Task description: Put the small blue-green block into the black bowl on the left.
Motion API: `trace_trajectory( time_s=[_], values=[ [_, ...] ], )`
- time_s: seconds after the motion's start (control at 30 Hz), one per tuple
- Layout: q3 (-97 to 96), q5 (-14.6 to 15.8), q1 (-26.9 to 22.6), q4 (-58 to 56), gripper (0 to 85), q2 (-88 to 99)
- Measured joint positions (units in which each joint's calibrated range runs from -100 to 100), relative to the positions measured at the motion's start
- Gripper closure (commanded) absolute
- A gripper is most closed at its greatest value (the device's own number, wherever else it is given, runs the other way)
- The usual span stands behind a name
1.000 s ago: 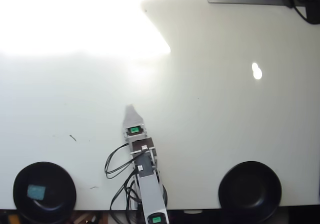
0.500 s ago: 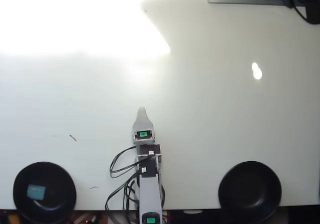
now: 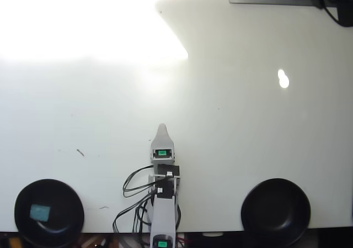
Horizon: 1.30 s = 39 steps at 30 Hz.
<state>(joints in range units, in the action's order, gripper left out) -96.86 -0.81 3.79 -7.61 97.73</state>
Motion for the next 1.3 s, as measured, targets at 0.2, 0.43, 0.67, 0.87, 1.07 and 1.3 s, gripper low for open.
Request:
trace_trajectory(
  time_s=[0.2, 0.43, 0.67, 0.87, 1.07, 1.3],
  values=[
    [-0.6, 0.9, 0.3, 0.4, 37.3, 0.1],
    [-0.9, 1.0, -2.5, 0.4, 37.3, 0.1],
    [-1.0, 1.0, -3.2, 0.4, 37.3, 0.1],
    [-1.2, 1.0, -3.0, 0.4, 37.3, 0.1],
    [-1.2, 1.0, -3.1, 0.4, 37.3, -0.1],
    [-1.4, 1.0, -3.1, 0.4, 37.3, -0.3]
  ],
)
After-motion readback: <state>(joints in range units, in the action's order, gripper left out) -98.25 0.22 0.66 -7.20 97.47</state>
